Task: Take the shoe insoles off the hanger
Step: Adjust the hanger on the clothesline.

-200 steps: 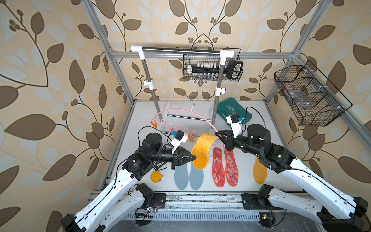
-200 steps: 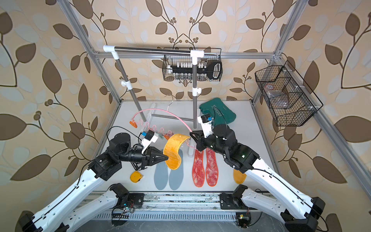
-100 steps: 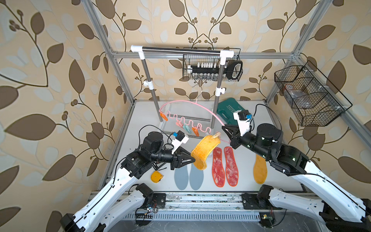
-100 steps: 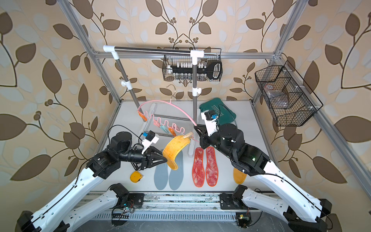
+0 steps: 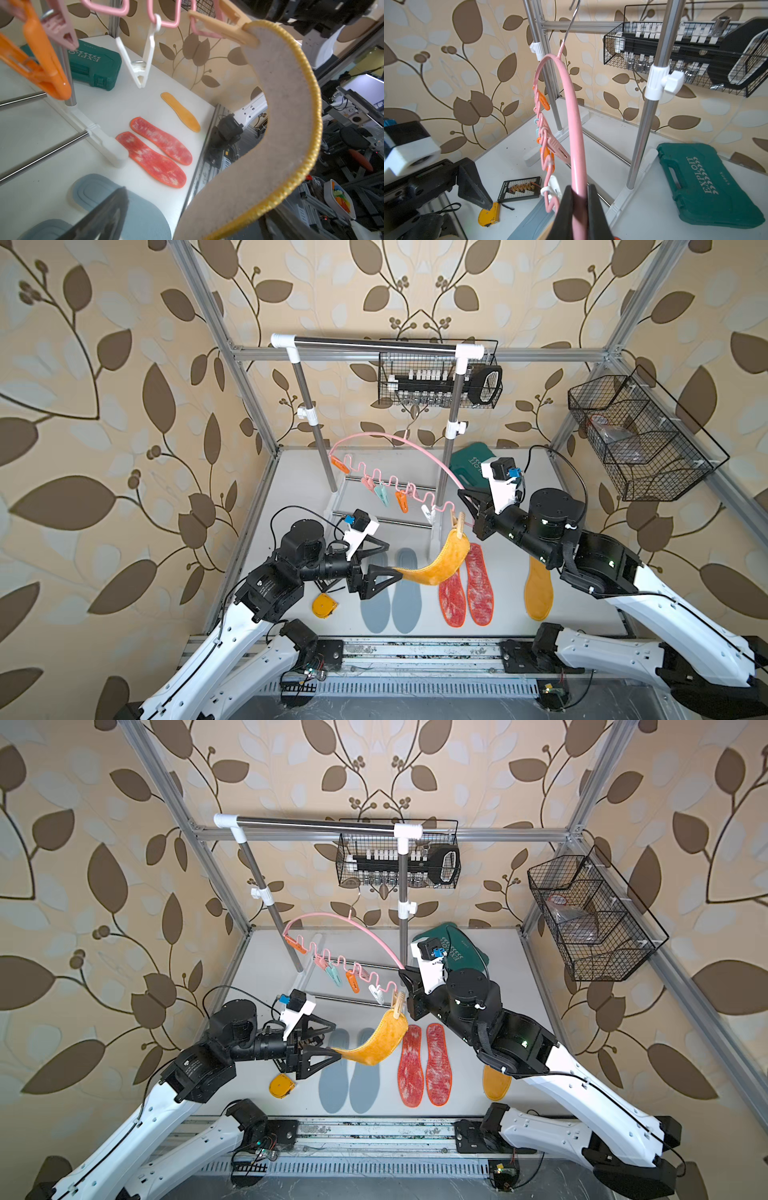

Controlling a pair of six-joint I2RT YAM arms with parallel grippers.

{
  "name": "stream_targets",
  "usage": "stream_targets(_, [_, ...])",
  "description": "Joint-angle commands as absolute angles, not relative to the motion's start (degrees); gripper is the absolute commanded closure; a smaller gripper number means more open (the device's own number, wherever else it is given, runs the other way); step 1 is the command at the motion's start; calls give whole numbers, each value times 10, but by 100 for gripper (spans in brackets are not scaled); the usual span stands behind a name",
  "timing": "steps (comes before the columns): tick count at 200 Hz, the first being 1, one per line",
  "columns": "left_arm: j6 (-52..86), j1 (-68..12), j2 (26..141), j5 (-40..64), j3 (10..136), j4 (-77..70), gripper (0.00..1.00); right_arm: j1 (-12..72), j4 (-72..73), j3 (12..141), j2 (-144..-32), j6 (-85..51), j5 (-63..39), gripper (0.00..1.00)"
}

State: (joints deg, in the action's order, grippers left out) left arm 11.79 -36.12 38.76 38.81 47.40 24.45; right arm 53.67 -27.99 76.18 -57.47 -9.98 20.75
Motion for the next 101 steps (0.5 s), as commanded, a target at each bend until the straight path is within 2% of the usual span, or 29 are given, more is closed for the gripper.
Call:
stream_targets(1, [99,-364,395,349,505,239,1,558,-227,797,-576,-68,286,100])
stream_targets(101, [81,-364,464,317,549,237,1,575,-239,987,-695,53,423,100])
